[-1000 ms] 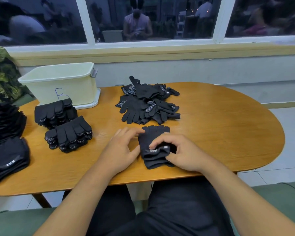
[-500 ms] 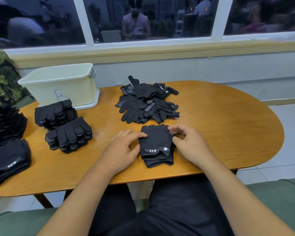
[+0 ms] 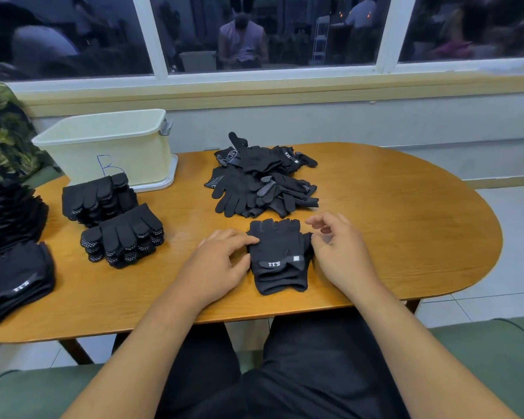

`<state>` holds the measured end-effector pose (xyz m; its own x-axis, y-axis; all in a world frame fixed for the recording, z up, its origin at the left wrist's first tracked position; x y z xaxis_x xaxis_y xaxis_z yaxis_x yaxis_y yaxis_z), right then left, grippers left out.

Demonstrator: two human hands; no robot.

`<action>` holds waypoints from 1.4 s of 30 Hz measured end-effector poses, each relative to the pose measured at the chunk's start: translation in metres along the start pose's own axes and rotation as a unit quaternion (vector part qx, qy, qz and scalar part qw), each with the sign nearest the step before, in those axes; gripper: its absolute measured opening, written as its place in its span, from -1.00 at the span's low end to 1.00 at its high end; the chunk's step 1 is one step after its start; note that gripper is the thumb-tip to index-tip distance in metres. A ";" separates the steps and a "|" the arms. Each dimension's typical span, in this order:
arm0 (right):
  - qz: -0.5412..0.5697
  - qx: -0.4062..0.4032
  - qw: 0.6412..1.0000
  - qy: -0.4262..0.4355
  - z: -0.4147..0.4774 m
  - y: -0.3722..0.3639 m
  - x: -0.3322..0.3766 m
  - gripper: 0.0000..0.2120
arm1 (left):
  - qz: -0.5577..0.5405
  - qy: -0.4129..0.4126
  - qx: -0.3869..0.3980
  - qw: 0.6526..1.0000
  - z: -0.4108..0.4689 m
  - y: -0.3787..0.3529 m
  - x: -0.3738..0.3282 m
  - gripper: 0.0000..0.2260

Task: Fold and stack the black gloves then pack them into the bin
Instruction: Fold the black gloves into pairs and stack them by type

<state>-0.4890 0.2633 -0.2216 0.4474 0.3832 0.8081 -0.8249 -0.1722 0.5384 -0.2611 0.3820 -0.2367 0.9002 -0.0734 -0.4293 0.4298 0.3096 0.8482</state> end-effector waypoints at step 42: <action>-0.019 0.244 0.967 0.078 -0.016 -0.011 0.016 -0.79 | -0.074 -0.032 0.000 0.997 0.013 0.005 -0.043 -0.68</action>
<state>-0.4786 0.2862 -0.2187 0.3863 0.5228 0.7599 -0.5306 -0.5479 0.6467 -0.2964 0.3744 -0.2099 0.8298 -0.1790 -0.5285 0.5578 0.2908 0.7773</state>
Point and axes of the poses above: each hand's wrist, its own z-axis towards the middle knuckle, its own y-axis out of the back of the hand, x = y × z, the point moved 4 cm from there along z, towards the middle knuckle, and after that the axes turned 6 degrees about -y, right-handed, at the moved point
